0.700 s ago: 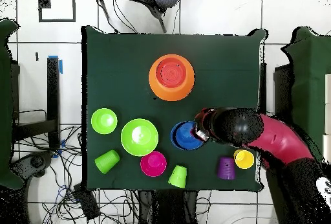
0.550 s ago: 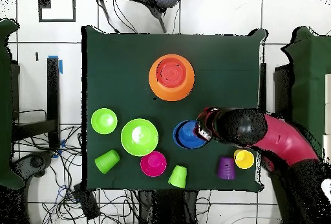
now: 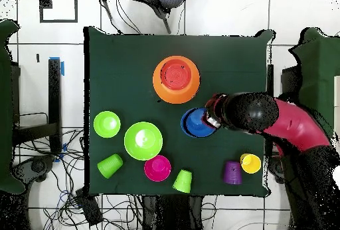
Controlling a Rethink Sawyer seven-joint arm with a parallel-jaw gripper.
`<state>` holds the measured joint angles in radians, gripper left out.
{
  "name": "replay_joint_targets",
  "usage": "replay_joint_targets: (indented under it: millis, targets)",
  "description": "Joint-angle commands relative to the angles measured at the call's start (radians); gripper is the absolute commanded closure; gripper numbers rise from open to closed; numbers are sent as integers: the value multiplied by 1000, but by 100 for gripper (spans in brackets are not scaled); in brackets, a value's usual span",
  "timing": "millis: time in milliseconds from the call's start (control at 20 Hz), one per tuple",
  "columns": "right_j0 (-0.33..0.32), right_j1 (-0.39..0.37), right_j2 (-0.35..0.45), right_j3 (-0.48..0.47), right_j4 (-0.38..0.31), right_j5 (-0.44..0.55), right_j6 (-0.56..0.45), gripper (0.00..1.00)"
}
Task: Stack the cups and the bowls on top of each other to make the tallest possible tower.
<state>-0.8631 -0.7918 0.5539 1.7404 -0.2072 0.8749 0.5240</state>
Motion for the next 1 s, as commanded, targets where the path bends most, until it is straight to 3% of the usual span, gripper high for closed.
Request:
replay_joint_targets:
  millis: [50,400,700,1000]
  targets:
    - [144,170,-7,-251,-43,85,118,100]
    - [234,246,-34,-379,13,5,220,100]
    - [326,355,-104,-560,-1,19,274,100]
    - [373,395,-135,-682,16,62,285,100]
